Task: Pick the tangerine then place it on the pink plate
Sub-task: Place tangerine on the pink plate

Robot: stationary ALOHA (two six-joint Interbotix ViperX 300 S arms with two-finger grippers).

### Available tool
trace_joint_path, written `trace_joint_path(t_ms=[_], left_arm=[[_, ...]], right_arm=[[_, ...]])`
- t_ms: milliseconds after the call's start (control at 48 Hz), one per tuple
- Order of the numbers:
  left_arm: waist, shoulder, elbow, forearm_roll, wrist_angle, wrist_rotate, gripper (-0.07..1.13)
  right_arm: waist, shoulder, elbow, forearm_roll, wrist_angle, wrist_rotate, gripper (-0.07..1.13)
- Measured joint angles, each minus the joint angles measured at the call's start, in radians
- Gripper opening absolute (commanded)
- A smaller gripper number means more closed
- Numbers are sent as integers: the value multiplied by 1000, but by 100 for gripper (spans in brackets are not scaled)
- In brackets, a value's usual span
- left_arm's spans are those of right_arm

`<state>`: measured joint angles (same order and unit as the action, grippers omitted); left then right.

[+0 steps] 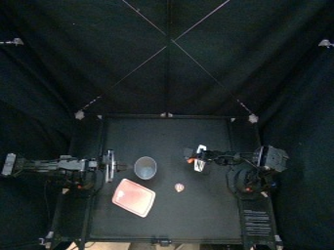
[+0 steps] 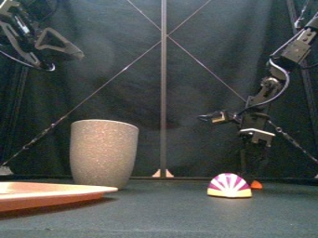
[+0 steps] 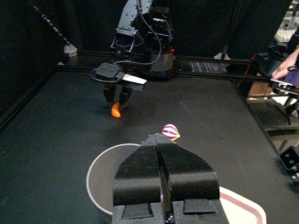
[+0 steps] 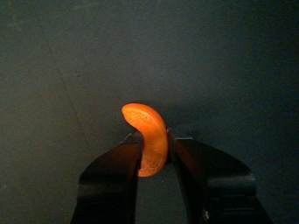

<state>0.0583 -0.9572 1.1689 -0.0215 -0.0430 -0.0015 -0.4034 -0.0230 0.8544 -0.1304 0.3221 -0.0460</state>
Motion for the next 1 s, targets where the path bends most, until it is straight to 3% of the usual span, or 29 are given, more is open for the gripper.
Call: trace_joint_path(t_ms=[229,375,604,812,1000], left_arm=[[-2,-2,0,-2,0,0,9],[-2,-2,-2,-2,0,0,9],[0,-2,0,-2,0,0,9],[8,-2,3,-2,0,3,9],[18,-2,8,-2,0,3,9]], right_arm=[[3,-15,0,9,6,12,65],[44,-81,-15,49,12,21,65],[242,-152,-100,173,-26,23,65],[428,-92,-204,265,-176,21,65],[512,41,-327,275,-273,18,65]])
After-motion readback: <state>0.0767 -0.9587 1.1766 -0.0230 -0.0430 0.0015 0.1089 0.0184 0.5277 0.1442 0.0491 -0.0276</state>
